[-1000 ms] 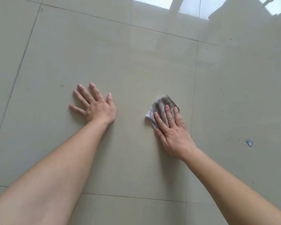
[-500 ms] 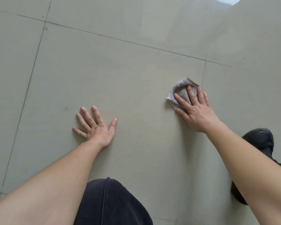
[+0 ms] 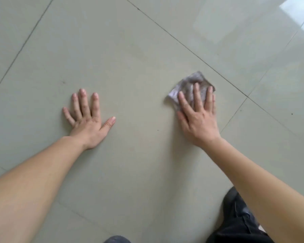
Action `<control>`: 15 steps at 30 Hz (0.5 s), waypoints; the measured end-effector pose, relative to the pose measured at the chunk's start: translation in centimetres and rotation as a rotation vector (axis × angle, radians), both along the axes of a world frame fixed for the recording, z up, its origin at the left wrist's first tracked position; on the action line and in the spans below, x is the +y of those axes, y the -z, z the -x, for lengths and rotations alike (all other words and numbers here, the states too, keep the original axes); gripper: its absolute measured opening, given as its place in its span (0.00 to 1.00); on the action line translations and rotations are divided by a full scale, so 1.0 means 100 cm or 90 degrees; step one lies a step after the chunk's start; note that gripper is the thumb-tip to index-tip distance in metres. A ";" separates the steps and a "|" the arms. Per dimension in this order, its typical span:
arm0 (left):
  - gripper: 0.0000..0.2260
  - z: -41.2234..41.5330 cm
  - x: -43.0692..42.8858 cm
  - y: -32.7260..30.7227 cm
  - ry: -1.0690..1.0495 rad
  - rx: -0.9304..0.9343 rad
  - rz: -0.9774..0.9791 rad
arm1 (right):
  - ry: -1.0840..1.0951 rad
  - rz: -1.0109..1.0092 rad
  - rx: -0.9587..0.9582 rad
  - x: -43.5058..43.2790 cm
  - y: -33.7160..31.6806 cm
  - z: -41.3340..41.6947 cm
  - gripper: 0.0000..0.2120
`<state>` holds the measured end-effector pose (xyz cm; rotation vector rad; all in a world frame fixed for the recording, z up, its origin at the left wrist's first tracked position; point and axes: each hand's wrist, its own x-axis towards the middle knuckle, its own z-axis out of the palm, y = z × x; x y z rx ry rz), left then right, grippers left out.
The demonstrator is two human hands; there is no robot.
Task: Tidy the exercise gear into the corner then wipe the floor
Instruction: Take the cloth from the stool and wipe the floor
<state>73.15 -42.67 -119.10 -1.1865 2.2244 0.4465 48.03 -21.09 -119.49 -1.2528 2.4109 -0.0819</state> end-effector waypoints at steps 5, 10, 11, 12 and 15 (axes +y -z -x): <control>0.34 -0.004 0.005 0.009 -0.035 0.091 0.060 | -0.533 0.113 0.003 -0.027 0.012 -0.045 0.24; 0.37 -0.011 0.008 0.019 -0.058 0.223 0.128 | -0.198 0.001 0.051 -0.058 -0.001 0.085 0.30; 0.36 -0.013 0.009 0.020 -0.065 0.258 0.144 | -0.056 -0.025 0.050 -0.060 -0.003 0.104 0.30; 0.34 -0.016 0.010 0.021 -0.074 0.295 0.168 | 0.046 -0.039 0.055 -0.063 -0.004 0.113 0.30; 0.29 -0.034 0.009 0.022 -0.124 0.320 0.263 | 0.135 -0.026 0.068 -0.084 0.007 0.075 0.30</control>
